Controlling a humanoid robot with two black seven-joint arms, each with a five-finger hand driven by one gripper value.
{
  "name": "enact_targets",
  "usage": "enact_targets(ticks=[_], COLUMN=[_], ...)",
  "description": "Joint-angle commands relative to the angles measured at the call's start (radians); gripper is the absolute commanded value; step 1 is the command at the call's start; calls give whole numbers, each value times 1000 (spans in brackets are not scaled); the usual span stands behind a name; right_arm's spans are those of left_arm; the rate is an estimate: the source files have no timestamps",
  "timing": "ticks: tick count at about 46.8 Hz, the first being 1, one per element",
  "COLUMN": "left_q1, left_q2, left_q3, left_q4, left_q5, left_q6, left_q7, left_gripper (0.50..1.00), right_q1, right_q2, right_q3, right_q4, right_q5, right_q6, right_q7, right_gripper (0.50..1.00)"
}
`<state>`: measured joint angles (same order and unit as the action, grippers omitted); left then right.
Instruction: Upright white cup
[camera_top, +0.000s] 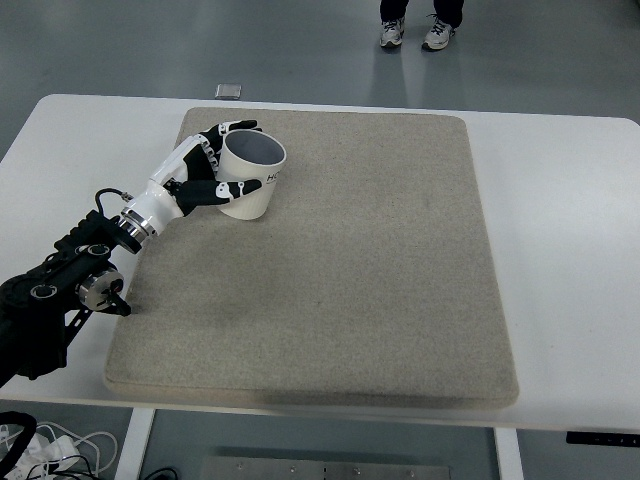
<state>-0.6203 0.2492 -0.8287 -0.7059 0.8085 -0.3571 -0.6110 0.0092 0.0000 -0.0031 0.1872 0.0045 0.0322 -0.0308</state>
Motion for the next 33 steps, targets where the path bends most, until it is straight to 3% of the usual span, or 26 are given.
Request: enact_targets(ticks=[1,9,12,18,33], left_q1=[1,1,1,2,2], left_q2=[-4,-4,-4,-4,5], left_q3=[0,20,20,17,17], left_q4=[0,0,0,-1,-20], left_q5=[0,0,-2,-2,-3], left_q6=[18,24,26,27,26], left_q7=[0,0,0,0,0], left_gripper=[655,853,962,992,992], right_q1=[0,0,0,0,0], right_q2=[0,0,0,0,0], right_q3=[0,0,0,0,0], right_q4=[0,0,0,0,0], right_q5=[0,0,0,0,0], right_q6=[0,0,0,0,0], right_q7=[0,0,0,0,0], right_gripper=[952,952,952,952,952])
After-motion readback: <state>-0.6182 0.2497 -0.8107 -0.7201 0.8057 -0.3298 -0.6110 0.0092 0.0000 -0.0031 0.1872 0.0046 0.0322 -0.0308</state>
